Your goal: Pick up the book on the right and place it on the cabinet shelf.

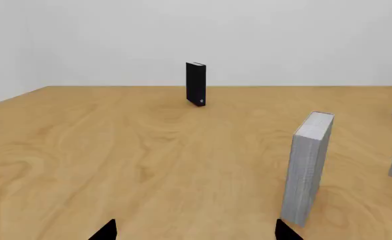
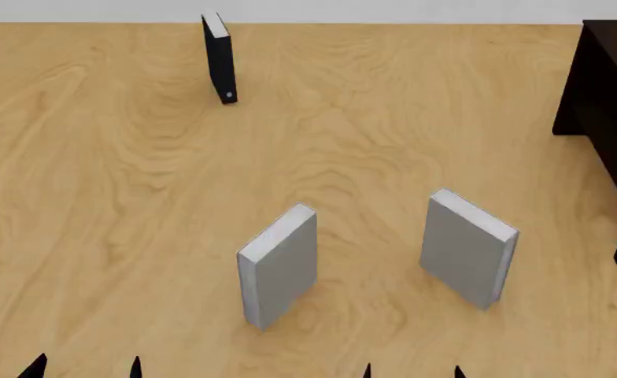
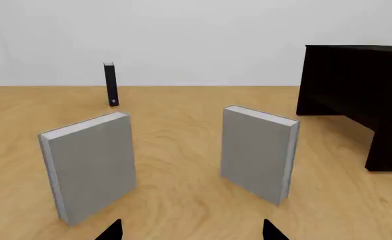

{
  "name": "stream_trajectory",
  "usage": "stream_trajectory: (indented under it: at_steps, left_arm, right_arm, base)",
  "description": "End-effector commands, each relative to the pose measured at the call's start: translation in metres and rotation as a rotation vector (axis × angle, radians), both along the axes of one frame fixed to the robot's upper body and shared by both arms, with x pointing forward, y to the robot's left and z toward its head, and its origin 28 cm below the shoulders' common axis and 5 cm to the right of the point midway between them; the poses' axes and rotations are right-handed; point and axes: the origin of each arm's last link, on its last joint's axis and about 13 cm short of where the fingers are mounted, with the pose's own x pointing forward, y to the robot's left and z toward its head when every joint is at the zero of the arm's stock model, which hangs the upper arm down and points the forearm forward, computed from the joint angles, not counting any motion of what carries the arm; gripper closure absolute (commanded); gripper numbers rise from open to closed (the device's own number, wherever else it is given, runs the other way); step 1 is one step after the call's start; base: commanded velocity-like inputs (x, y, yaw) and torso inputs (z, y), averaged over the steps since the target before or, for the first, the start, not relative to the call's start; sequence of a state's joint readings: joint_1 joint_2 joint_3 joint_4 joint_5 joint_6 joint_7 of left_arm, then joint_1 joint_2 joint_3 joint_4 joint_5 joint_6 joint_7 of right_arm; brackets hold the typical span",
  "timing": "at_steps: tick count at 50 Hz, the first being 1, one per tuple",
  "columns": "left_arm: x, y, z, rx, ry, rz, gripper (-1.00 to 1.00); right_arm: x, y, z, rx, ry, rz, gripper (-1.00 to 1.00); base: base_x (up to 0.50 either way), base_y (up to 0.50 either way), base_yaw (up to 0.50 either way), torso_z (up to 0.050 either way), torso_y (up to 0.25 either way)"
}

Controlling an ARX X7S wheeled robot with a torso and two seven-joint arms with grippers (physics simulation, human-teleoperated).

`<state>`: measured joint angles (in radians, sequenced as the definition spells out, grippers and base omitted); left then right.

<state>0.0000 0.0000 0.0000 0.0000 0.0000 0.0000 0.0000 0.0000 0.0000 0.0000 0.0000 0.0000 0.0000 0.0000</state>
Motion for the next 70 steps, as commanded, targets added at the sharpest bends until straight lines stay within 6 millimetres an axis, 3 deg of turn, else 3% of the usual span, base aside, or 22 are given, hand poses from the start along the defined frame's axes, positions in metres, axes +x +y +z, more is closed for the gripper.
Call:
stream_trajectory:
  at_steps: [1,10,15,25,30,37,57,59,70]
  left_arm:
    - [0.000,0.000,0.000,0.000,0.000,0.000,-1.00]
    - [-0.003,0.002,0.004,-0.076,-0.026,-0.023,-1.00]
    - [0.001,0.002,0.005,-0.034,-0.016,-0.033,-1.00]
    - [0.018,0.000,0.079,-0.024,-0.162,-0.068,-1.00]
    - [0.029,0.000,0.104,0.009,-0.229,-0.076,-1.00]
    - [0.042,-0.001,0.124,0.019,-0.296,-0.103,-1.00]
    - [0.036,-0.004,0.118,0.095,-0.335,-0.090,-1.00]
    - [0.035,-0.004,0.119,0.033,-0.329,-0.108,-1.00]
    - [0.041,-0.003,0.117,0.101,-0.385,-0.048,-1.00]
  right_arm:
    - [0.000,-0.002,0.000,0.000,0.000,0.000,-1.00]
    - [0.003,-0.001,-0.001,-0.001,-0.008,0.003,-1.00]
    - [0.006,-0.004,0.006,0.020,-0.040,0.014,-1.00]
    - [0.024,-0.016,0.075,-0.020,-0.200,0.005,-1.00]
    - [0.032,-0.024,0.089,-0.007,-0.239,-0.010,-1.00]
    - [0.038,-0.027,0.099,0.020,-0.267,0.016,-1.00]
    - [0.031,-0.025,0.103,-0.021,-0.281,0.063,-1.00]
    - [0.031,-0.025,0.103,-0.014,-0.279,0.055,-1.00]
    - [0.029,-0.023,0.106,-0.032,-0.279,0.073,-1.00]
  base:
    - [0.00,0.00,0.00,0.000,0.000]
    - [0.00,0.00,0.00,0.002,0.000]
    - [0.00,0.00,0.00,0.050,0.000]
    - [0.00,0.00,0.00,0.050,0.000]
    - [0.00,0.00,0.00,0.050,0.000]
    - [0.00,0.00,0.00,0.050,0.000]
    - [0.44,-0.17,0.00,0.050,0.000]
    - [0.47,-0.19,0.00,0.000,0.000]
    - [0.47,-0.21,0.00,0.000,0.000]
